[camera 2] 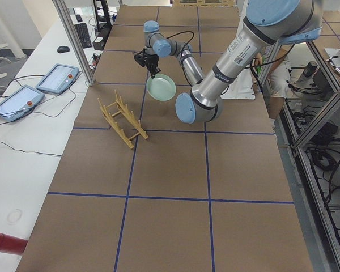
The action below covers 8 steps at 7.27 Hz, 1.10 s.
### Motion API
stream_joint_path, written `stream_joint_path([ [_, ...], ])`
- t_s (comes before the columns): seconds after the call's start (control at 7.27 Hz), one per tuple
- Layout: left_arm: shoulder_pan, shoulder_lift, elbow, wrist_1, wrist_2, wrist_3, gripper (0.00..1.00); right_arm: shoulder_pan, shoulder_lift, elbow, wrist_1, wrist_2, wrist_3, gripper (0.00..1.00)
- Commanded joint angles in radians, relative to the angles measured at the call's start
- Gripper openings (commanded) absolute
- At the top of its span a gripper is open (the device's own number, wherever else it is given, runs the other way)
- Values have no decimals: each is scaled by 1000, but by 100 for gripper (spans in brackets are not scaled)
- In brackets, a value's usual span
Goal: Place plate on table
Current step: 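Carry the plate with the left gripper toward the robot and lower it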
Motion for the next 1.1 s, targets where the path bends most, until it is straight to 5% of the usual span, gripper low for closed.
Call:
stream_joint_path([
  [0.0,88,-13,95,65,-10,6,0,0,1,0,0,0,0,100],
  [0.28,139,7,130,90,-10,6,0,0,-1,0,0,0,0,100],
  [0.41,177,26,124,92,-11,6,27,0,-1,0,0,0,0,100],
  [0.55,184,27,118,89,-16,5,99,0,0,0,0,0,0,100],
  [0.96,-30,23,-77,84,59,161,100,0,1,0,0,0,0,100],
])
